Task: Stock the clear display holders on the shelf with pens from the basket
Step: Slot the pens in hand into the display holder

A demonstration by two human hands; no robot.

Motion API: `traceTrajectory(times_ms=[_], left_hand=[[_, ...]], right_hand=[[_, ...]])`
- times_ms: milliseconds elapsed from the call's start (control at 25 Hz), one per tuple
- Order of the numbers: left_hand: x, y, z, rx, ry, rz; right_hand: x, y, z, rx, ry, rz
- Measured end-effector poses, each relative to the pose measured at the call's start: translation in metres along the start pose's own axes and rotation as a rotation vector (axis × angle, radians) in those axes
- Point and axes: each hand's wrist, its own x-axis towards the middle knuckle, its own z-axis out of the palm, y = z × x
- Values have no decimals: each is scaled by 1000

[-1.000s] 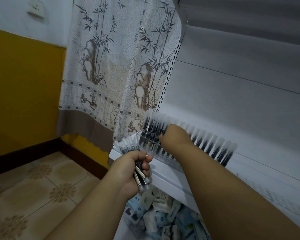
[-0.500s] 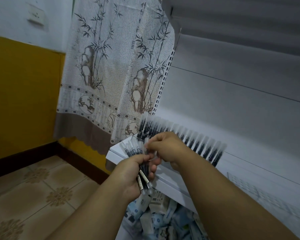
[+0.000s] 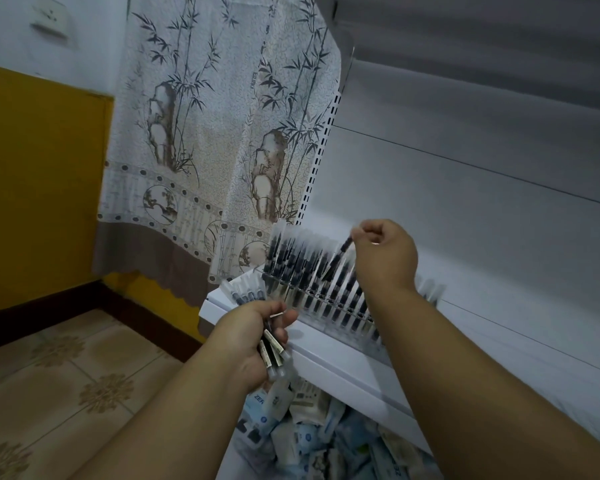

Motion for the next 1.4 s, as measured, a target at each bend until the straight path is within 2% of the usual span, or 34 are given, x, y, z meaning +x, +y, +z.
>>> traceTrajectory(times_ms=[160,360,640,800,840,960,1040,1160,1280,1320,1400], left_hand=[[5,-5,-4,0,-25,-2],[8,-7,-8,55,-40,7],[6,-12,-9,72,-20,-10],[3,-11,-6,120,-22,10],[2,-12,-4,136,-16,25],[-1,-16,2,185,-27,46],[-4,-19,7,166,-83,13],[-11,-24,9,108,-180,-38],[-15,-28,6,94,-175,-36],[-15,-28,5,77,-145,-28],[-14,-27,2,23,-72,-17]], right_hand=[[-6,10,14,-67,-84,-69],[-4,8,15,-265,-113,-234],[1,20,26,-596,-395,-120],[-9,7,24,-674,-333,-35],[-16,6,22,-654,-345,-37],[-36,1,21,-344,-661,68],[-40,4,20,-199,-788,171],[-40,10,11,-158,-774,241],[-41,7,-1,-151,-690,246],[-39,4,-6,-120,-614,254],[-28,0,-16,-62,-354,229]])
